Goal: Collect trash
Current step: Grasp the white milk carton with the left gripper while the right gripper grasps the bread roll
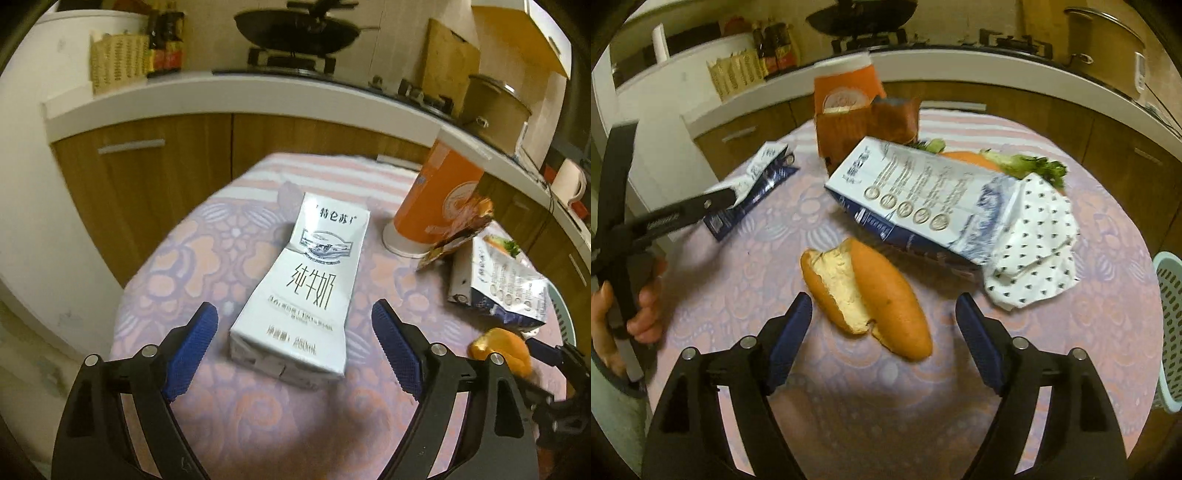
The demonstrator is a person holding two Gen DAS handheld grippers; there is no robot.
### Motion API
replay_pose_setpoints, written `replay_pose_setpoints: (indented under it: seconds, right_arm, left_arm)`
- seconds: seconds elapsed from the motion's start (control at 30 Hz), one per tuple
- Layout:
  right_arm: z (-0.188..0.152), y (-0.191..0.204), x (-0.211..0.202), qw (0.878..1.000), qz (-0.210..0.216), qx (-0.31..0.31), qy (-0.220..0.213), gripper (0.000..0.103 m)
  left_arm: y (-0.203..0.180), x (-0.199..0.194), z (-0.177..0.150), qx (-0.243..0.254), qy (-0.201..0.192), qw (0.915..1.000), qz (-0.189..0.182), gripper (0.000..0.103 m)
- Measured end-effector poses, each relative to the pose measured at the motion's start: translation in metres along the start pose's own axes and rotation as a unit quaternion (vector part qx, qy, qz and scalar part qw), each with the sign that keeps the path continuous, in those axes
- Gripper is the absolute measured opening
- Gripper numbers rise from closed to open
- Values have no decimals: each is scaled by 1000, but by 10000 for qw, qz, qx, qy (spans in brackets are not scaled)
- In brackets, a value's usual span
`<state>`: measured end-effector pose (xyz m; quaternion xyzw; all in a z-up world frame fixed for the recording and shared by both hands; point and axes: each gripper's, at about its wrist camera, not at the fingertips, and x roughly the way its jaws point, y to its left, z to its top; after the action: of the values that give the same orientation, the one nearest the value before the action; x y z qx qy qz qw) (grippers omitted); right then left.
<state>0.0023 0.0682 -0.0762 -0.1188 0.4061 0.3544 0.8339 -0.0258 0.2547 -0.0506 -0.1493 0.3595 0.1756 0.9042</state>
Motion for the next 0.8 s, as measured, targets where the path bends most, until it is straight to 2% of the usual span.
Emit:
replay_pose_setpoints:
  seconds: [0.1,0.2,0.23,0.27,0.3,0.33,0.37,0.47,0.67,0.8]
  right_arm:
    - [3,10,8,9998,1,-172,81,76]
    - [4,20,16,9991,-174,-351,150,76]
    - [3,21,16,9989,-240,-390,129,74]
    - [3,21,15,9988,-266,-392,111,68]
    - [3,20,15,9989,-249,-369,121,64]
    - [2,20,15,9990,-240,-353,128,54]
    - [1,19,14,9991,-225,-340,96,49]
    - [-1,23,6,9986,-235,-464,-80,34]
    - [-5,30,-9,9982,-44,-569,-185,29]
    - [1,33,-30,9973,-8,-586,-446,29]
  left_arm:
    - [-5,9,4,121,134,9998,-87,83]
    - [-15,13,4,404,139,9991,32,80]
    - [-19,15,3,491,178,9986,115,75]
    - [-21,16,2,539,206,9982,176,64]
    - [-23,18,1,590,265,9977,209,58]
    - [-23,19,0,618,300,9974,222,56]
    - [-23,18,-1,635,278,9972,267,54]
    - [-24,12,-4,658,171,9974,246,53]
    - [-25,-18,-9,492,-162,9987,-37,53]
    - [-33,-46,-2,426,-434,9978,-265,53]
